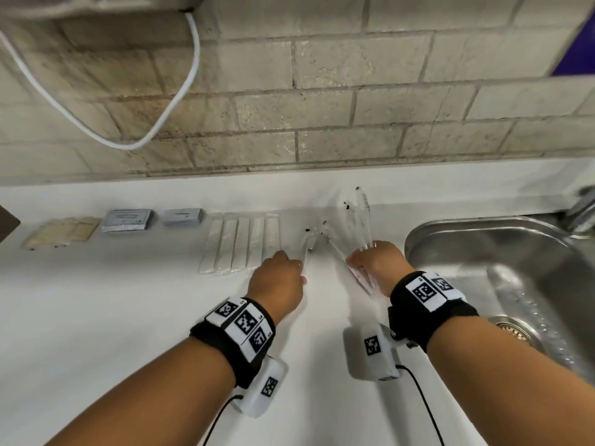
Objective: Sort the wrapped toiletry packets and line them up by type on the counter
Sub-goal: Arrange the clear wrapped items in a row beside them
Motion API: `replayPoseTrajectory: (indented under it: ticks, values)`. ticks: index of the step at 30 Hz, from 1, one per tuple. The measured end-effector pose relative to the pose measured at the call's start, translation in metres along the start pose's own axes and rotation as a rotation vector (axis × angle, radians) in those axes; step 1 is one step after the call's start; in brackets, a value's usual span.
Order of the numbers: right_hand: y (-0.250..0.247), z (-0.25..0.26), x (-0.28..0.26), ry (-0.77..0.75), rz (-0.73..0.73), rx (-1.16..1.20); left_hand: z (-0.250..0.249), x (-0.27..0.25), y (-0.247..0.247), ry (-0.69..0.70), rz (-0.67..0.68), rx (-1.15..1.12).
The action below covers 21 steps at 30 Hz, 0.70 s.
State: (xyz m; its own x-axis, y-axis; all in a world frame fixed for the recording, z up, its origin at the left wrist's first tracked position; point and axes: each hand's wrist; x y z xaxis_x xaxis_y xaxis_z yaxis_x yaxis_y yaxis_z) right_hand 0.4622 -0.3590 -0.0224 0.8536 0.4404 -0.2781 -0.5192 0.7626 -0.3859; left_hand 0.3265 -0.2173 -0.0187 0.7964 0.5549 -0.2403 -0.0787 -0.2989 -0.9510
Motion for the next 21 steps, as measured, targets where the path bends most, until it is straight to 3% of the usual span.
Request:
replayPoseTrajectory:
  ticks: [2, 4, 8, 10, 15, 21]
  values:
    - [0.005, 0.007, -0.004, -0.125, 0.007, -0.169, 0.002, 0.000, 0.000, -0.039, 0.020, -0.051]
    - [0.008, 0.014, -0.008, -0.191, 0.087, -0.193, 0.003, -0.001, -0.001, -0.060, 0.036, -0.121]
    - [0.001, 0.023, 0.000, -0.133, -0.014, -0.038, 0.008, -0.004, -0.011, -0.026, 0.054, -0.064]
    - [-0.002, 0.021, 0.005, -0.146, -0.038, -0.155, 0.008, -0.007, -0.015, -0.004, 0.125, 0.026]
    - [0.007, 0.011, 0.000, -0.045, 0.168, -0.338, 0.003, -0.008, -0.015, 0.000, 0.238, 0.077]
    - [0.020, 0.016, 0.010, 0.028, 0.209, -0.326, -0.004, 0.010, -0.011, -0.049, 0.254, 0.072]
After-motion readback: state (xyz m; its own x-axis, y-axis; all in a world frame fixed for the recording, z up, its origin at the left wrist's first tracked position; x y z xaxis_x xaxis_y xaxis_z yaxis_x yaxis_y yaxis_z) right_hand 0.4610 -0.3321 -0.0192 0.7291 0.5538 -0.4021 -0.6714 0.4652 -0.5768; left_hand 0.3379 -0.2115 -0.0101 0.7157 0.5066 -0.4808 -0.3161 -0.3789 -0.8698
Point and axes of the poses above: each hand's wrist, its own x-axis towards the middle knuckle, its own y-axis out of the palm, z = x × y, and after that the axes turned 11 degrees about -y, right-handed
